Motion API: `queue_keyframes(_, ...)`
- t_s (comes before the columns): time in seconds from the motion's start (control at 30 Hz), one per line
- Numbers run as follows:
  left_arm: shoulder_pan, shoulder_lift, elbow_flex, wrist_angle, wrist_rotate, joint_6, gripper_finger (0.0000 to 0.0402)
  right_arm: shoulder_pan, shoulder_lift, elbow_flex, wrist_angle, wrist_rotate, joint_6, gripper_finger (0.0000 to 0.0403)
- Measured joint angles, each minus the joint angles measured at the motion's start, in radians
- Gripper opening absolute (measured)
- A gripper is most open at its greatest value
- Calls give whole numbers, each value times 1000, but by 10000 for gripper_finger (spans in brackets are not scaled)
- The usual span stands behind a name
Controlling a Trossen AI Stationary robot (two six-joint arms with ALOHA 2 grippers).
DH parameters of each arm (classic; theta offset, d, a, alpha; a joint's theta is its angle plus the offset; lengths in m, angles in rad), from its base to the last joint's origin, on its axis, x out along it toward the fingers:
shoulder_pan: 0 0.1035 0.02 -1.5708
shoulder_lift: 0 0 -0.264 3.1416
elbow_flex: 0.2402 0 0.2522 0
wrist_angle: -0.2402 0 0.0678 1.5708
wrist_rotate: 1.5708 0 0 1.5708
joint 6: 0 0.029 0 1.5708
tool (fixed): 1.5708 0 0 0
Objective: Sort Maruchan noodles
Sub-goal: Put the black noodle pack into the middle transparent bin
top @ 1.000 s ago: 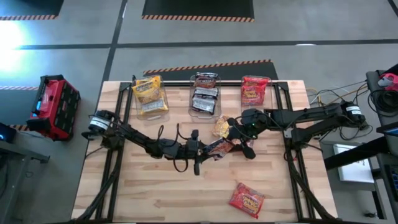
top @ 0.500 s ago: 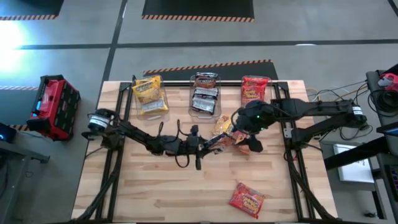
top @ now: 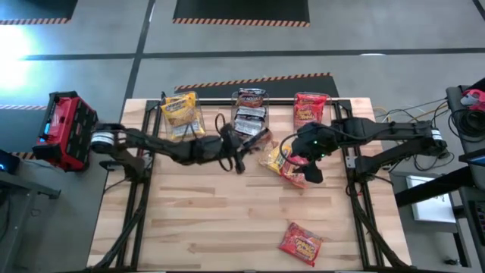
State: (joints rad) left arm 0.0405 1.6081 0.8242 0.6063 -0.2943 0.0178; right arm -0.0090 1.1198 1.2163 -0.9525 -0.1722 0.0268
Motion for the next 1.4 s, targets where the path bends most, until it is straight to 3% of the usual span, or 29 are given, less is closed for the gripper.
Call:
queue_keyframes(0.27, 136, -100, 97, -394, 2, 106, 77, 0, 0, -29, -1, 0, -1, 270)
queue_keyframes(0.4, 205, -76, 224, -663, 147, 170, 77, 0, 0, -47, -1, 0, 0, 270)
queue_keyframes(0.63, 267, 48, 491, -1061, 235, 344, 77, 0, 0, -83, -4, 0, 16, 268)
queue_keyframes(0.77, 291, 161, 662, -1267, 313, 401, 77, 0, 0, -106, -3, -1, 18, 268)
queue_keyframes(0.93, 299, 318, 874, -1526, 340, 467, 77, 0, 0, -138, -4, -1, 42, 269)
queue_keyframes(1.13, 310, 462, 1067, -1666, 342, 529, 77, 0, 0, -154, -18, -1, 44, 265)
queue_keyframes(1.4, 340, 557, 1210, -1756, 405, 473, 77, 0, 0, -155, -28, -1, 41, 265)
